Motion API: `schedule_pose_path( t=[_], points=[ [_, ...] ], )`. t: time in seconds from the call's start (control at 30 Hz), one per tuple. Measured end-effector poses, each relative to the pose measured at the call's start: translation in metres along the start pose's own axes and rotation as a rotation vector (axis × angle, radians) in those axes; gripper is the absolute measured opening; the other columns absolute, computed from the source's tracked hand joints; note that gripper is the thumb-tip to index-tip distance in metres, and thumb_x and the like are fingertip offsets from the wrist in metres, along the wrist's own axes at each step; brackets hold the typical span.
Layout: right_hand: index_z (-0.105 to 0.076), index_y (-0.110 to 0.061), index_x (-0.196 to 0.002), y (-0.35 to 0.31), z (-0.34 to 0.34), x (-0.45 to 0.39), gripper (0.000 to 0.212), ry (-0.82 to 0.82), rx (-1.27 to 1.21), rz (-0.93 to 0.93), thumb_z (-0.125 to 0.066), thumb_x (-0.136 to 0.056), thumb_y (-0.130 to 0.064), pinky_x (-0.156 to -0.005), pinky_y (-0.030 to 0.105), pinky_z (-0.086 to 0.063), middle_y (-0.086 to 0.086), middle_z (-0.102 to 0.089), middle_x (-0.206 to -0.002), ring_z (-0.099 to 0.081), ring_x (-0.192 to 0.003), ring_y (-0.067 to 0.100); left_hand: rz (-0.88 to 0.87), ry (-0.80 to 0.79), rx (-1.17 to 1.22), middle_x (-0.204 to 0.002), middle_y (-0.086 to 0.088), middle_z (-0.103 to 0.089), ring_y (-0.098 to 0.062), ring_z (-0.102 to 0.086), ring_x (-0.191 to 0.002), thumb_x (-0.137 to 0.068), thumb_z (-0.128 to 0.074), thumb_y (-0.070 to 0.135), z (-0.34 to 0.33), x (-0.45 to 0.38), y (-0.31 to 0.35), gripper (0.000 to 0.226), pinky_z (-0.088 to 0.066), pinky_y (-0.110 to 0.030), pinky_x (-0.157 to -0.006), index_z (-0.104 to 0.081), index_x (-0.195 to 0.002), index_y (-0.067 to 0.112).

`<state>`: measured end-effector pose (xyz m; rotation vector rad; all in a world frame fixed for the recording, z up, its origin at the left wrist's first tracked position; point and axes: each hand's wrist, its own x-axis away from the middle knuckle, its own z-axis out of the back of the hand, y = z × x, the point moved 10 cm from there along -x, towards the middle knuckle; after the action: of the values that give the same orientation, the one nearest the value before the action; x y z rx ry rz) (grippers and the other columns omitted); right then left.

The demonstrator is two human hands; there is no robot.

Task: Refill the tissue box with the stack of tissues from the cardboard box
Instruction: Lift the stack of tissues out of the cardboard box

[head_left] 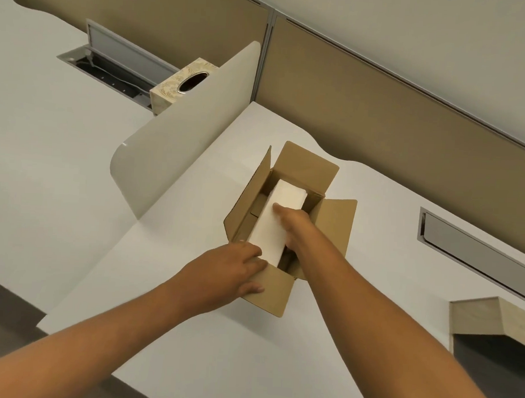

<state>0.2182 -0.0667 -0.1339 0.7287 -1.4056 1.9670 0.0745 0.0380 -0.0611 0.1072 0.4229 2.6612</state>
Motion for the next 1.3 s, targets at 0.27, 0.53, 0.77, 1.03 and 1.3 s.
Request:
schedule_pose_path(
  t=[0.27,0.53,0.77,1.03,1.3],
  points=[
    [-0.047,-0.004,-0.147,0.005,0.003,0.002,0.065,-0.085,0.118,-0.099,-0.071,-0.100,-0.041,-0.111,0.046,-0.043,0.016,-0.061,-0.146,-0.059,-0.131,0.035,-0.266,-0.049,-0.280,-0.180,-0.006,-0.031,-0.038,-0.025,-0.166,-0.108,-0.034,0.073,-0.031,0.027,0.015,0.079,-0.025,-0.056,-0.133,-0.035,-0.171,0.026],
    [-0.057,0.001,-0.129,0.002,0.005,0.006,0.042,-0.142,-0.007,-0.121,-0.075,-0.099,-0.022,-0.120,0.051,-0.042,0.012,-0.062,-0.091,-0.061,-0.132,0.035,-0.357,0.074,-0.436,-0.180,-0.005,-0.031,-0.039,-0.030,-0.164,-0.105,-0.009,-0.002,-0.035,0.036,0.019,0.075,-0.032,-0.057,-0.130,-0.028,-0.173,0.024],
    [-0.056,-0.005,-0.101,0.000,0.013,-0.002,0.039,-0.184,-0.029,-0.117,-0.088,-0.087,-0.023,-0.124,0.057,-0.034,0.015,-0.069,-0.123,-0.059,-0.131,0.037,-0.362,0.091,-0.348,-0.180,-0.004,-0.030,-0.033,-0.027,-0.166,-0.104,0.016,0.001,-0.030,0.038,0.016,0.086,-0.024,-0.054,-0.133,-0.029,-0.173,0.024],
    [-0.062,-0.013,-0.127,-0.027,0.023,0.020,0.063,-0.279,-0.171,-0.043,-0.095,-0.076,-0.031,-0.086,0.057,-0.059,0.012,-0.081,-0.112,-0.075,-0.106,0.034,-0.419,0.242,-0.332,-0.161,-0.011,-0.060,-0.031,-0.061,-0.146,-0.098,-0.060,-0.001,-0.003,0.037,0.015,0.062,-0.045,-0.046,-0.124,-0.059,-0.158,0.017],
    [-0.065,-0.015,-0.127,-0.067,0.068,0.079,0.060,-0.316,-0.396,0.143,-0.094,-0.077,-0.033,-0.093,0.060,-0.060,0.010,-0.085,-0.102,-0.083,-0.094,0.032,-0.204,0.276,-0.083,-0.157,-0.006,-0.064,-0.024,-0.060,-0.147,-0.102,-0.059,0.046,0.045,0.035,0.024,0.058,-0.039,-0.048,-0.129,-0.065,-0.150,0.014]
  ],
)
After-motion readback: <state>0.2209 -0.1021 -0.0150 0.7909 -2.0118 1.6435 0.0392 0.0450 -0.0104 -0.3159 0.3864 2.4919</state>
